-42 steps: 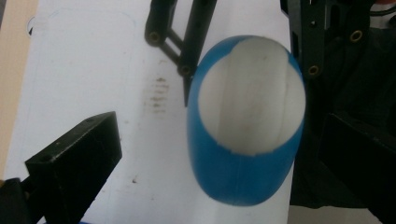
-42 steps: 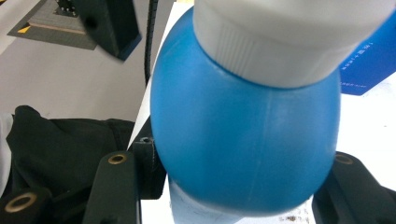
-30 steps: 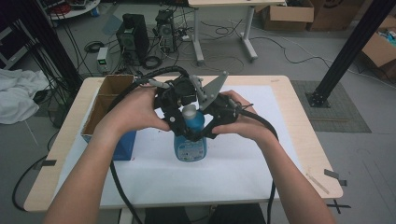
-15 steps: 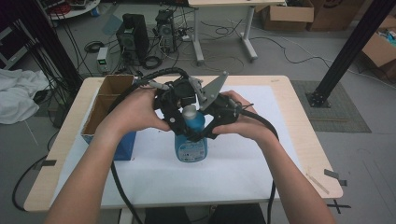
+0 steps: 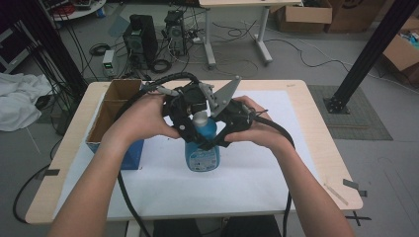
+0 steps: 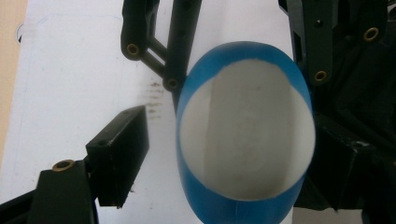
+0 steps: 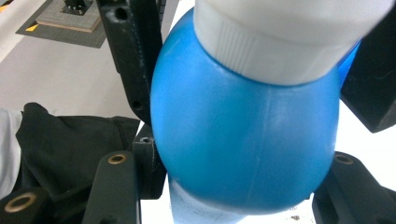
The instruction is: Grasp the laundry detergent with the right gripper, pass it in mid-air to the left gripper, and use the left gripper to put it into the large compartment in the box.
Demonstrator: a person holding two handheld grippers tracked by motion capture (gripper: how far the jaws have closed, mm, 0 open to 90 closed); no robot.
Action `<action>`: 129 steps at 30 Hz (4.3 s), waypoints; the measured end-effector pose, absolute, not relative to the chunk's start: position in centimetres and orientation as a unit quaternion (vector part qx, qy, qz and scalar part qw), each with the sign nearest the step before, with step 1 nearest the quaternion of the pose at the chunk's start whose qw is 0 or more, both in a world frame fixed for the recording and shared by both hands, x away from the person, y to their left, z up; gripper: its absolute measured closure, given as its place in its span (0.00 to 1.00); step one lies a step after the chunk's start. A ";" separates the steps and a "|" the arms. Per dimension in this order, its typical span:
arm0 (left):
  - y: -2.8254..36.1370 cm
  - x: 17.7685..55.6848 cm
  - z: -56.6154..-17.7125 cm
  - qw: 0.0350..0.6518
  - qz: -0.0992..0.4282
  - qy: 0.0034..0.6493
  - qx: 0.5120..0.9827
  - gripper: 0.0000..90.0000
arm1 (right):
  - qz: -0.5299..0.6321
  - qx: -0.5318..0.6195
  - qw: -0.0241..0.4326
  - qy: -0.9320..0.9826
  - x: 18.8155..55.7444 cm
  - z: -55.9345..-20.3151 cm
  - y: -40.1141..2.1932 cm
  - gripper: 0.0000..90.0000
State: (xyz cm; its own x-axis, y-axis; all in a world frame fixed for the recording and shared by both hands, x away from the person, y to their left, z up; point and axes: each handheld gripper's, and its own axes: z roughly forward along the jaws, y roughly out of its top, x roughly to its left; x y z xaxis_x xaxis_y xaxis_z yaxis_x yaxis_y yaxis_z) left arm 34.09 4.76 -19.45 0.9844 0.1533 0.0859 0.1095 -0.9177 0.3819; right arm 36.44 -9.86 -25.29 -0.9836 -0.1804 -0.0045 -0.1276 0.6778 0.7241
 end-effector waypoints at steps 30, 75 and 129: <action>4.8 34.2 -19.6 0.197 0.044 0.055 0.978 0.42 | -0.387 0.077 0.029 -0.918 36.7 -25.5 -9.9 0.50; 4.8 34.1 -18.8 0.185 0.045 0.070 0.979 0.43 | -0.399 0.064 0.019 -0.914 36.6 -26.0 -9.3 0.22; 19.9 39.5 -8.4 0.069 0.152 0.621 0.766 0.43 | -0.151 -0.124 -0.062 -0.979 39.7 -27.3 -23.7 0.24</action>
